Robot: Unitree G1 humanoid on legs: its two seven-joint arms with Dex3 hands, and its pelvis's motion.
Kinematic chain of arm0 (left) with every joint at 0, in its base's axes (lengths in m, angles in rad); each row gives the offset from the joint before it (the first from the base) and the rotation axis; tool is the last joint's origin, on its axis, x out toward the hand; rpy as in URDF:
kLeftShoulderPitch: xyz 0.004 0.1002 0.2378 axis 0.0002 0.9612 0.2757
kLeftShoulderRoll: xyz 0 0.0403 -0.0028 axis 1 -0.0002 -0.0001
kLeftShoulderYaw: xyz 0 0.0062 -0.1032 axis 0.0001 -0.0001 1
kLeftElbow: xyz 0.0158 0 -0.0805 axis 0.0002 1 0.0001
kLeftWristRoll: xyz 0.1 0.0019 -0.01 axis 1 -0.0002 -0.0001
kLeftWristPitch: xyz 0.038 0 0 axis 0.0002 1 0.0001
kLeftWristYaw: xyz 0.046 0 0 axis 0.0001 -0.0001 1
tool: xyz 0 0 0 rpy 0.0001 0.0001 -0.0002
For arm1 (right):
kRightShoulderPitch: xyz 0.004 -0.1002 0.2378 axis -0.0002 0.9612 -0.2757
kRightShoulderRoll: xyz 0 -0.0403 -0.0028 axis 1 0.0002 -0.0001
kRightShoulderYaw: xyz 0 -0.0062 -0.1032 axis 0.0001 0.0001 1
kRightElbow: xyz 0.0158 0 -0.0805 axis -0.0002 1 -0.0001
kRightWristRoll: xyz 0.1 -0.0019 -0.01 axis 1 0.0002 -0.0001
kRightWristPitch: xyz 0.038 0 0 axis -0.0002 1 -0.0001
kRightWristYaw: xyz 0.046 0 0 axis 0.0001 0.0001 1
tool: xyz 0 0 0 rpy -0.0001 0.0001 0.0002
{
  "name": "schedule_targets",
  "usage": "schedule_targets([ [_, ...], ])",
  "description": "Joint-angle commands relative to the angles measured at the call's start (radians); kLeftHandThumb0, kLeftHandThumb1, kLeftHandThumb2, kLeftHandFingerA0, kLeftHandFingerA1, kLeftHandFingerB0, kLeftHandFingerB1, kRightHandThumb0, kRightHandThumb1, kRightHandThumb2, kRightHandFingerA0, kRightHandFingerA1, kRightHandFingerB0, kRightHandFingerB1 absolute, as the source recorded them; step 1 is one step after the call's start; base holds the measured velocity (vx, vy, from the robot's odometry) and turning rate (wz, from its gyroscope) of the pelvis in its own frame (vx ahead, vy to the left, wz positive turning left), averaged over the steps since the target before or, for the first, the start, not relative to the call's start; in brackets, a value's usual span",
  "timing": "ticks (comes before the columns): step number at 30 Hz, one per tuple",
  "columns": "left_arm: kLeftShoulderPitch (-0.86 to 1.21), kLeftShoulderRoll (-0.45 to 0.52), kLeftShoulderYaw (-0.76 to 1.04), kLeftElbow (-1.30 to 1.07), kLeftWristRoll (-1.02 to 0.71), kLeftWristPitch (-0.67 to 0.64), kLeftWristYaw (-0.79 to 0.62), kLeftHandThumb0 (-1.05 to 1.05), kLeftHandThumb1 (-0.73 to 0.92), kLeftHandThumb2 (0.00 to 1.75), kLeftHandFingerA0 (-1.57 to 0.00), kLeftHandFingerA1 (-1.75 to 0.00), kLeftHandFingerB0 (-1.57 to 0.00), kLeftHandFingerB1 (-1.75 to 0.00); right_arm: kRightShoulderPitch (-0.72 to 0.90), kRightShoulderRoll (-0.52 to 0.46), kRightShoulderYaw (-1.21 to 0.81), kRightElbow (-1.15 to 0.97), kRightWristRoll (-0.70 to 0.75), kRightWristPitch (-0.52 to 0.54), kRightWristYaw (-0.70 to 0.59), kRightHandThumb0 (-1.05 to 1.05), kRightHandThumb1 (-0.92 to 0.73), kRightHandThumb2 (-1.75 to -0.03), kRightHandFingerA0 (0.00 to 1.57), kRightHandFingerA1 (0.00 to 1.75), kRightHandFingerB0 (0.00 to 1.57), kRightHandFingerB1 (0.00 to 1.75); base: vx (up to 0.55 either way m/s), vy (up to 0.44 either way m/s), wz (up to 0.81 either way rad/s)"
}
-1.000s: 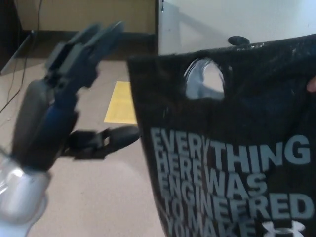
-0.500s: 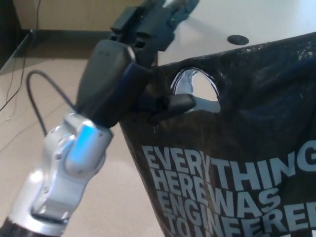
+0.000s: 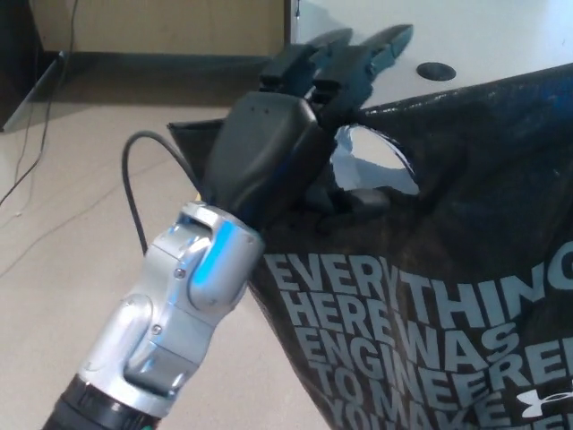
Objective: A person is holding a plastic bag and the robot extends its left hand to grab the bag by hooking its thumb into the holes at the top and brings its hand down by its side. Then it extends its arm again to hand the plastic bag back to the person.
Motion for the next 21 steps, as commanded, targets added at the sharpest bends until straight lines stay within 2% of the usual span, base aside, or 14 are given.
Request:
schedule_targets([
  [1,-0.052,-0.007,0.01,0.073,0.019,0.003,0.051,-0.31,0.31,0.87,-0.01,-0.49,0.0,-0.47,0.0,-0.021,-0.008,0.005,0.003,-0.011,0.006,-0.3,-0.67,-0.6,0.69,0.46,0.62,0.41,0.0,0.0,0.0],
  [3,-0.09,-0.011,0.014,0.125,0.028,-0.023,0.097,-0.29,0.3,0.88,-0.07,-0.5,-0.06,-0.5,-0.006,-0.023,-0.009,0.006,0.003,-0.015,0.005,-0.31,-0.66,-0.59,0.69,0.46,0.63,0.42,0.0,0.0,0.0],
  [4,-0.12,-0.017,0.017,0.161,0.029,-0.034,0.127,-0.59,0.42,0.7,-0.24,-0.42,-0.14,-0.36,-0.019,-0.019,-0.013,0.007,0.006,-0.003,0.003,-0.3,-0.66,-0.6,0.69,0.46,0.63,0.42,0.0,0.0,0.0],
  [8,-0.142,-0.034,0.001,0.199,0.071,-0.061,0.237,-0.59,0.42,0.72,-0.39,-0.46,-0.24,-0.4,-0.001,-0.009,-0.007,0.01,0.0,-0.006,-0.004,-0.35,-0.64,-0.61,0.68,0.46,0.61,0.41,0.0,0.0,0.0],
  [9,-0.152,-0.041,-0.004,0.21,0.083,-0.072,0.273,-0.5,0.5,0.56,-0.48,-0.39,-0.33,-0.31,0.001,-0.009,-0.007,0.011,0.001,-0.013,-0.004,-0.3,-0.67,-0.6,0.69,0.45,0.63,0.42,0.0,0.0,0.0],
  [10,-0.154,-0.047,-0.005,0.215,0.085,-0.079,0.291,-0.55,0.43,0.72,-0.42,-0.48,-0.3,-0.41,0.005,-0.009,-0.008,0.01,0.001,-0.013,-0.004,-0.31,-0.67,-0.6,0.69,0.45,0.63,0.42,0.0,0.0,0.0],
  [11,-0.153,-0.053,-0.005,0.218,0.081,-0.083,0.3,-0.55,0.43,0.72,-0.42,-0.48,-0.3,-0.41,0.009,-0.01,-0.007,0.007,0.001,-0.009,-0.004,-0.31,-0.67,-0.6,0.69,0.45,0.63,0.42,0.0,0.0,0.0],
  [12,-0.156,-0.058,-0.007,0.225,0.085,-0.084,0.315,-0.47,0.51,0.56,-0.49,-0.39,-0.36,-0.32,0.011,-0.013,-0.005,0.007,-0.003,-0.007,-0.005,-0.31,-0.67,-0.6,0.69,0.46,0.63,0.41,0.0,0.0,0.0],
  [14,-0.177,-0.061,-0.011,0.251,0.104,-0.093,0.361,-0.47,0.53,0.56,-0.53,-0.4,-0.39,-0.33,0.005,-0.021,-0.007,0.004,-0.001,-0.012,0.003,-0.31,-0.67,-0.6,0.68,0.46,0.62,0.42,0.0,0.0,0.0],
  [15,-0.196,-0.06,-0.008,0.271,0.108,-0.103,0.388,-0.52,0.45,0.75,-0.49,-0.51,-0.36,-0.44,-0.009,-0.025,-0.004,0.009,-0.004,-0.019,0.006,-0.31,-0.67,-0.59,0.69,0.46,0.62,0.41,0.0,0.0,0.0],
  [19,-0.182,-0.061,-0.007,0.263,0.105,-0.101,0.401,-0.5,0.48,0.77,-0.46,-0.5,-0.36,-0.45,0.001,-0.03,-0.004,0.006,-0.004,-0.019,0.011,-0.31,-0.66,-0.6,0.7,0.47,0.63,0.42,0.0,0.0,0.0],
  [21,-0.176,-0.054,0.0,0.27,0.103,-0.125,0.441,-0.51,0.5,0.79,-0.5,-0.51,-0.4,-0.46,0.003,-0.03,-0.001,0.009,-0.007,-0.022,0.01,-0.34,-0.65,-0.6,0.69,0.47,0.62,0.41,0.0,0.0,0.0],
])
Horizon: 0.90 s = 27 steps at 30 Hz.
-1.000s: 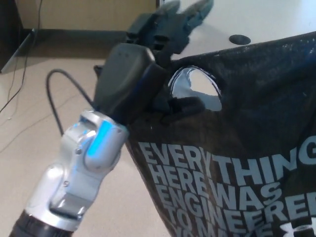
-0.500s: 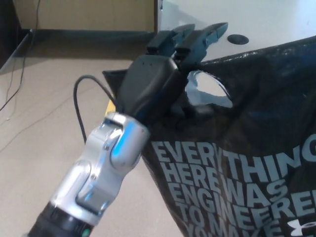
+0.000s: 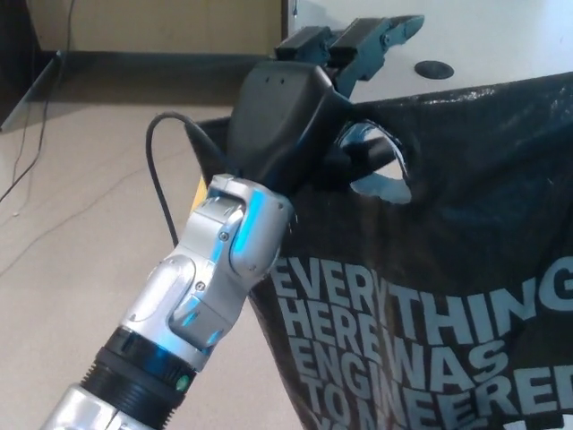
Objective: A person is holding a plastic bag and the robot extends its left hand to grab the bag by hooking its thumb into the holes at the top and brings its hand down by its side. Then it extends its arm again to hand the plastic bag back to the person.
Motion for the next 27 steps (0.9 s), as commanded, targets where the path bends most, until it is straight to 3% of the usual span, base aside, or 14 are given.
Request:
schedule_targets([
  [1,-0.018,0.006,0.008,0.019,0.042,-0.063,0.163,-0.52,0.51,0.81,-0.49,-0.52,-0.39,-0.47,0.007,-0.029,0.008,0.006,-0.015,-0.015,0.001,-0.35,-0.65,-0.61,0.7,0.47,0.62,0.42,0.0,0.0,0.0],
  [12,-0.041,-0.071,-0.066,0.037,0.083,-0.003,0.172,-0.55,0.5,0.8,-0.52,-0.52,-0.36,-0.46,0.041,-0.013,0.006,0.007,-0.01,-0.016,-0.009,-0.34,-0.65,-0.6,0.69,0.46,0.61,0.41,0.0,0.0,0.0],
  [13,-0.046,-0.078,-0.068,0.046,0.085,-0.005,0.182,-0.49,0.59,0.58,-0.59,-0.41,-0.43,-0.34,0.042,-0.014,0.004,0.007,-0.007,-0.016,-0.005,-0.35,-0.64,-0.61,0.68,0.47,0.61,0.42,0.0,0.0,0.0],
  [14,-0.056,-0.086,-0.072,0.064,0.087,-0.012,0.194,-0.55,0.5,0.79,-0.52,-0.52,-0.38,-0.45,0.039,-0.014,0.004,0.007,-0.008,-0.014,-0.006,-0.3,-0.66,-0.6,0.7,0.46,0.63,0.42,0.0,0.0,0.0],
  [16,-0.061,-0.095,-0.075,0.078,0.084,-0.025,0.202,-0.53,0.48,0.78,-0.54,-0.53,-0.4,-0.46,0.038,-0.016,0.007,0.007,-0.012,-0.011,-0.01,-0.31,-0.67,-0.6,0.7,0.45,0.64,0.42,0.0,0.0,0.0],
  [17,-0.058,-0.104,-0.078,0.086,0.069,-0.044,0.199,-0.44,0.58,0.58,-0.67,-0.42,-0.45,-0.35,0.04,-0.016,0.008,0.008,-0.013,-0.014,-0.014,-0.3,-0.66,-0.6,0.72,0.46,0.64,0.42,0.0,0.0,0.0],
  [18,-0.057,-0.107,-0.079,0.089,0.064,-0.051,0.197,-0.44,0.58,0.58,-0.67,-0.42,-0.45,-0.35,0.041,-0.015,0.007,0.009,-0.013,-0.015,-0.015,-0.3,-0.66,-0.6,0.72,0.46,0.64,0.42,0.0,0.0,0.0],
  [19,-0.061,-0.11,-0.082,0.099,0.069,-0.051,0.204,-0.44,0.58,0.58,-0.74,-0.49,-0.45,-0.35,0.04,-0.013,0.005,0.011,-0.009,-0.02,-0.014,-0.3,-0.66,-0.6,0.72,0.47,0.64,0.42,0.0,0.0,0.0],
  [20,-0.066,-0.112,-0.086,0.11,0.07,-0.056,0.201,-0.4,0.63,0.59,-0.87,-1.1,-0.45,-0.35,0.036,-0.009,0.005,0.013,-0.01,-0.018,-0.015,-0.33,-0.64,-0.61,0.71,0.47,0.62,0.42,0.0,0.0,0.0],
  [21,-0.07,-0.113,-0.089,0.117,0.067,-0.062,0.193,-0.4,0.63,0.59,-0.87,-1.1,-0.45,-0.35,0.031,-0.005,0.008,0.015,-0.013,-0.014,-0.017,-0.33,-0.64,-0.61,0.71,0.47,0.62,0.42,0.0,0.0,0.0],
  [22,-0.056,-0.118,-0.094,0.093,0.052,-0.044,0.14,-0.44,0.57,0.88,-1.01,-1.26,-0.34,-0.48,0.034,-0.001,0.007,0.014,-0.01,-0.012,-0.013,-0.29,-0.67,-0.6,0.71,0.46,0.64,0.42,0.0,0.0,0.0],
  [23,-0.054,-0.119,-0.097,0.088,0.048,-0.04,0.125,-0.27,0.75,0.62,-0.98,-1.48,-0.43,-0.34,0.035,-0.002,0.004,0.013,-0.007,-0.013,-0.01,-0.3,-0.66,-0.6,0.7,0.46,0.64,0.42,0.0,0.0,0.0],
  [25,-0.037,-0.125,-0.105,0.071,0.037,-0.049,0.108,-0.14,0.79,0.72,-0.99,-1.57,-0.49,-0.39,0.049,-0.006,-0.001,0.008,-0.001,-0.02,-0.006,-0.3,-0.68,-0.6,0.7,0.46,0.64,0.42,0.0,0.0,0.0],
  [27,-0.034,-0.125,-0.103,0.081,0.031,-0.069,0.125,-0.16,0.77,0.68,-0.93,-1.71,-0.72,-0.44,0.045,-0.012,0.006,0.007,-0.014,-0.019,-0.021,-0.3,-0.68,-0.6,0.72,0.46,0.65,0.42,0.0,0.0,0.0],
])
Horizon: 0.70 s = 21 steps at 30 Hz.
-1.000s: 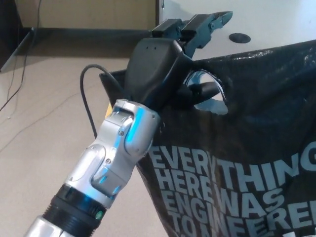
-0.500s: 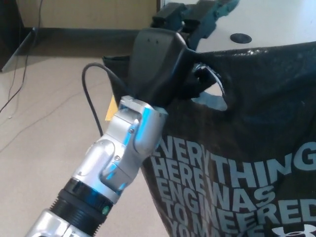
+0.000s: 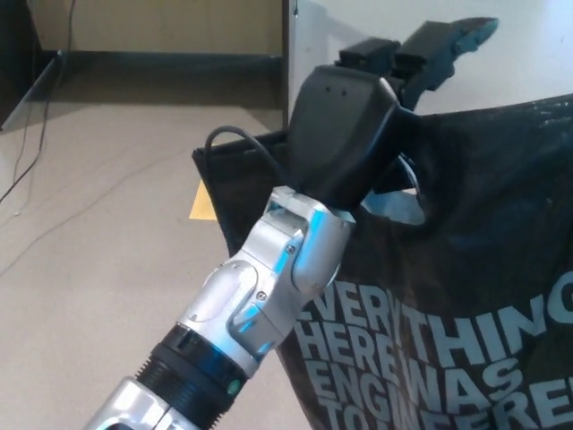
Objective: A person is holding a plastic bag and the robot extends its left hand to grab the bag by hooking its thumb into the holes at the top and brings its hand down by its side. Then it extends its arm again to hand the plastic bag back to the person.
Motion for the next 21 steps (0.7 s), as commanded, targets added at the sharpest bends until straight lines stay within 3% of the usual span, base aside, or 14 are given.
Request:
schedule_targets([
  [1,0.004,-0.004,-0.008,-0.001,-0.032,-0.043,-0.012,-0.16,0.77,0.68,-0.93,-1.71,-0.72,-0.44,0.007,-0.014,0.002,0.0,-0.009,-0.003,-0.018,-0.3,-0.68,-0.6,0.72,0.46,0.65,0.42,0.0,0.0,0.0],
  [2,0.007,0.004,-0.002,0.001,-0.029,-0.048,0.005,-0.18,0.72,0.64,-0.94,-1.7,-0.87,-0.55,-0.001,-0.012,-0.002,0.005,-0.003,-0.005,-0.009,-0.29,-0.68,-0.6,0.71,0.46,0.65,0.42,0.0,0.0,0.0],
  [4,-0.002,0.017,0.008,0.016,-0.022,-0.066,0.039,-0.18,0.72,0.66,-0.92,-1.66,-0.93,-0.63,-0.014,-0.009,-0.001,0.005,-0.004,0.0,-0.008,-0.29,-0.68,-0.6,0.72,0.47,0.65,0.42,0.0,0.0,0.0],
  [5,0.001,0.02,0.026,0.014,-0.026,-0.072,0.072,-0.11,0.78,0.76,-0.88,-1.73,-0.67,-1.46,-0.022,-0.002,-0.016,0.007,0.014,-0.002,0.005,-0.29,-0.67,-0.6,0.72,0.48,0.64,0.43,0.0,0.0,0.0],
  [6,0.002,0.027,0.039,0.009,-0.036,-0.082,0.076,-0.12,0.8,0.79,-0.89,-1.75,-0.66,-1.52,-0.028,-0.002,-0.019,0.01,0.017,0.003,0.011,-0.29,-0.66,-0.6,0.71,0.47,0.64,0.43,0.0,0.0,0.0],
  [12,0.034,0.057,0.054,-0.037,-0.018,-0.087,0.089,-0.16,0.8,0.75,-0.93,-1.75,-0.69,-1.42,-0.021,0.01,-0.005,0.01,0.004,0.004,0.006,-0.31,-0.65,-0.61,0.69,0.46,0.61,0.42,0.0,0.0,0.0],
  [17,0.037,0.084,0.065,-0.054,-0.007,-0.094,0.102,-0.14,0.73,0.79,-0.9,-1.75,-0.65,-1.53,-0.029,0.011,-0.001,0.009,-0.002,0.01,-0.006,-0.3,-0.67,-0.6,0.72,0.46,0.65,0.42,0.0,0.0,0.0],
  [19,0.053,0.11,0.076,-0.065,-0.028,-0.115,0.079,-0.16,0.77,0.69,-0.9,-1.73,-0.74,-1.27,-0.029,0.008,0.002,0.008,-0.005,0.008,-0.008,-0.3,-0.68,-0.6,0.71,0.46,0.63,0.42,0.0,0.0,0.0],
  [20,0.056,0.118,0.079,-0.068,-0.027,-0.113,0.077,-0.16,0.77,0.69,-0.9,-1.73,-0.74,-1.27,-0.029,0.007,0.001,0.006,-0.003,0.009,-0.006,-0.3,-0.68,-0.6,0.71,0.46,0.63,0.42,0.0,0.0,0.0],
  [21,0.056,0.123,0.089,-0.073,-0.023,-0.096,0.078,-0.13,0.74,0.72,-0.92,-1.75,-0.71,-1.39,-0.038,0.008,-0.004,0.01,0.002,0.009,0.001,-0.3,-0.68,-0.6,0.71,0.47,0.63,0.42,0.0,0.0,0.0],
])
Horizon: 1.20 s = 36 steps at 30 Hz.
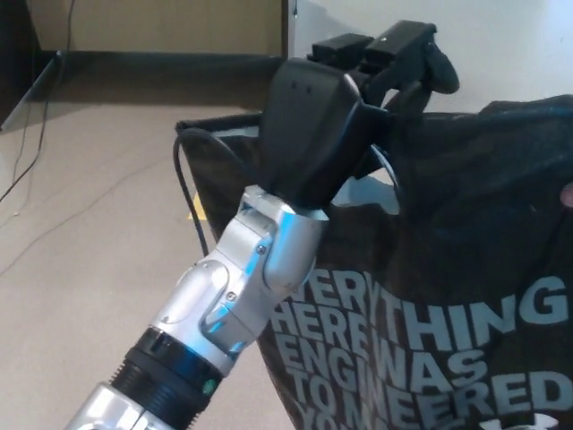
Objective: A person is holding a plastic bag and the robot extends its left hand to grab the bag by hooking its thumb into the holes at the top and brings its hand down by its side. Then it extends its arm again to hand the plastic bag back to the person.
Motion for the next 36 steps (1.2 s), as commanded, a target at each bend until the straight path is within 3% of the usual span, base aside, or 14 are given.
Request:
schedule_targets([
  [1,0.022,0.04,0.036,-0.03,-0.006,-0.004,0.011,-0.11,0.72,0.74,-0.91,-1.75,-0.69,-1.45,-0.009,-0.005,-0.004,0.002,0.002,0.009,0.003,-0.3,-0.68,-0.6,0.71,0.46,0.63,0.42,0.0,0.0,0.0],
  [11,0.08,0.112,0.143,-0.055,-0.03,-0.015,0.032,-0.05,0.69,0.79,-0.89,-1.75,-0.7,-1.5,-0.001,-0.014,0.0,0.013,-0.005,-0.004,0.002,-0.29,-0.68,-0.6,0.71,0.46,0.64,0.43,0.0,0.0,0.0],
  [13,0.094,0.12,0.158,-0.067,-0.036,-0.019,0.028,-0.08,0.74,0.72,-0.89,-1.75,-0.67,-1.52,0.003,-0.014,0.002,0.012,-0.005,0.002,0.003,-0.33,-0.66,-0.61,0.7,0.46,0.62,0.42,0.0,0.0,0.0],
  [15,0.116,0.154,0.185,-0.079,-0.065,-0.052,0.008,-0.09,0.72,0.84,-0.89,-1.75,-0.68,-1.5,0.016,-0.01,-0.001,0.017,-0.002,-0.005,0.0,-0.34,-0.66,-0.61,0.7,0.47,0.62,0.42,0.0,0.0,0.0],
  [16,0.126,0.165,0.196,-0.089,-0.07,-0.045,-0.004,-0.13,0.71,0.71,-0.87,-1.75,-0.66,-1.52,0.022,-0.012,-0.001,0.014,-0.002,-0.006,0.0,-0.33,-0.67,-0.61,0.7,0.46,0.62,0.42,0.0,0.0,0.0],
  [19,0.146,0.196,0.221,-0.093,-0.072,-0.058,0.006,-0.1,0.66,0.64,-0.87,-1.75,-0.68,-1.52,0.037,-0.019,-0.001,0.004,-0.004,0.002,-0.009,-0.35,-0.65,-0.62,0.71,0.47,0.63,0.42,0.0,0.0,0.0],
  [20,0.15,0.206,0.228,-0.088,-0.07,-0.067,0.019,-0.09,0.52,0.93,-1.23,-1.44,-0.91,-1.27,0.04,-0.021,-0.005,0.006,0.0,-0.006,-0.005,-0.35,-0.64,-0.62,0.71,0.48,0.63,0.43,0.0,0.0,0.0],
  [22,0.168,0.217,0.242,-0.1,-0.084,-0.062,0.008,-0.1,0.52,0.99,-1.22,-1.46,-0.88,-1.27,0.04,-0.021,-0.007,0.012,0.001,-0.007,-0.003,-0.35,-0.64,-0.61,0.7,0.48,0.63,0.43,0.0,0.0,0.0],
  [25,0.194,0.242,0.261,-0.105,-0.088,-0.074,0.013,-0.14,0.55,0.95,-1.2,-1.42,-0.88,-1.24,0.04,-0.018,-0.014,0.009,0.008,-0.002,0.0,-0.34,-0.65,-0.61,0.69,0.47,0.63,0.43,0.0,0.0,0.0],
  [26,0.21,0.25,0.268,-0.115,-0.092,-0.072,0.007,-0.1,0.7,0.76,-0.84,-1.75,-0.66,-1.52,0.042,-0.017,-0.014,0.008,0.008,-0.006,-0.003,-0.29,-0.67,-0.6,0.7,0.47,0.65,0.43,0.0,0.0,0.0],
  [32,0.33,0.312,0.323,-0.184,-0.115,-0.128,0.014,-0.04,0.62,1.0,-0.83,-1.75,-0.69,-1.48,0.033,-0.012,-0.013,0.006,0.005,0.001,-0.013,-0.3,-0.67,-0.6,0.73,0.47,0.66,0.43,0.0,0.0,0.0],
  [34,0.456,0.357,0.383,-0.247,-0.121,-0.157,0.028,-0.04,0.64,0.95,-0.86,-1.75,-0.73,-1.46,0.03,-0.015,-0.01,0.004,0.002,0.0,-0.006,-0.3,-0.67,-0.6,0.72,0.47,0.65,0.42,0.0,0.0,0.0],
  [35,0.516,0.377,0.424,-0.25,-0.111,-0.17,0.067,-0.05,0.52,1.05,-1.28,-1.49,-0.92,-1.26,0.021,-0.012,-0.008,0.007,0.0,0.009,-0.006,-0.3,-0.67,-0.6,0.71,0.45,0.65,0.42,0.0,0.0,0.0],
  [36,0.538,0.383,0.441,-0.252,-0.106,-0.175,0.081,-0.05,0.52,1.05,-1.28,-1.49,-0.92,-1.26,0.016,-0.011,-0.008,0.009,0.0,0.012,-0.006,-0.3,-0.67,-0.6,0.71,0.45,0.65,0.42,0.0,0.0,0.0],
])
